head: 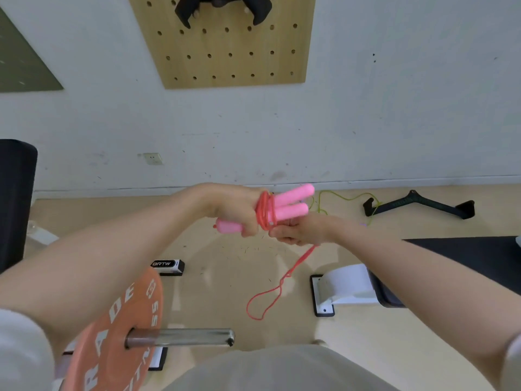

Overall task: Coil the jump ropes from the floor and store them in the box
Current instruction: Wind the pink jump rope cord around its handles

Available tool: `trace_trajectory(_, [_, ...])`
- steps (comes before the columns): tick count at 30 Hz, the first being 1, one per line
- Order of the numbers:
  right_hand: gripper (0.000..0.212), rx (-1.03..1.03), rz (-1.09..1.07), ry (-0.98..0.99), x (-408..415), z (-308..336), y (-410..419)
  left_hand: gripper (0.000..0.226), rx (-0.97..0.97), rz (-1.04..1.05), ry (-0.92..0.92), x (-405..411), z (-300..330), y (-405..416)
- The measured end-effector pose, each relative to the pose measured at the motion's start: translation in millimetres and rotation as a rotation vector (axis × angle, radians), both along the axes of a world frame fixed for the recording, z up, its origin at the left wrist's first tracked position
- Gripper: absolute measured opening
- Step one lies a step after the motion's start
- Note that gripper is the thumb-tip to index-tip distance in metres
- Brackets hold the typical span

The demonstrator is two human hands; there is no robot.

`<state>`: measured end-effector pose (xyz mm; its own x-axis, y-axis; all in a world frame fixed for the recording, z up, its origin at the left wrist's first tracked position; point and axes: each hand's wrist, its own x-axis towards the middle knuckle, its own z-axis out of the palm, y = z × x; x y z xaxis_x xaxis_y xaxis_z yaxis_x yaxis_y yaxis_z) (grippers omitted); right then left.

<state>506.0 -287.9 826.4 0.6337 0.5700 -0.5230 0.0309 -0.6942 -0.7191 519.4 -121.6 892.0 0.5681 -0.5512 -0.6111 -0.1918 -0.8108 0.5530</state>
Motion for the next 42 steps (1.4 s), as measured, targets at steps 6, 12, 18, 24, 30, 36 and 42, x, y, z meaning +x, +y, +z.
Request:
trace_trajectory(6, [0.035, -0.383, 0.191, -0.42, 28.8, 25.6, -10.5, 0.016, 0.453, -0.301, -0.248, -19.3, -15.2, -17.7])
trace_trajectory(12, [0.032, -0.403, 0.166, -0.831, 28.4, 56.2, 10.7, 0.024, 0.598, -0.299, -0.447, -9.8, -39.2, -19.4])
trace_trajectory(18, [0.034, -0.302, -0.019, -0.591, 19.4, 39.5, 3.2, 0.02, 0.475, 0.021, -0.316, 6.2, -32.8, -19.0])
trace_trajectory(24, [0.038, -0.012, -0.106, -0.358, -2.7, 32.8, 7.2, 0.079, -0.016, 0.242, -0.218, 18.2, -51.1, -22.9])
trace_trajectory(30, [0.042, 0.271, -0.096, -0.04, -10.7, 25.1, -5.2, 0.106, -0.44, 0.113, 0.041, 12.1, -28.0, -18.6])
trace_trajectory(36, [0.02, -0.016, 0.111, 0.048, -15.6, 19.1, -17.0, 0.037, 0.064, -0.152, -0.144, 0.9, -6.8, -15.6])
trace_trajectory(42, [0.021, -0.455, 0.354, -0.434, 14.6, 16.7, -13.3, 0.018, 0.346, -0.343, -0.26, -16.9, -13.4, -22.6])
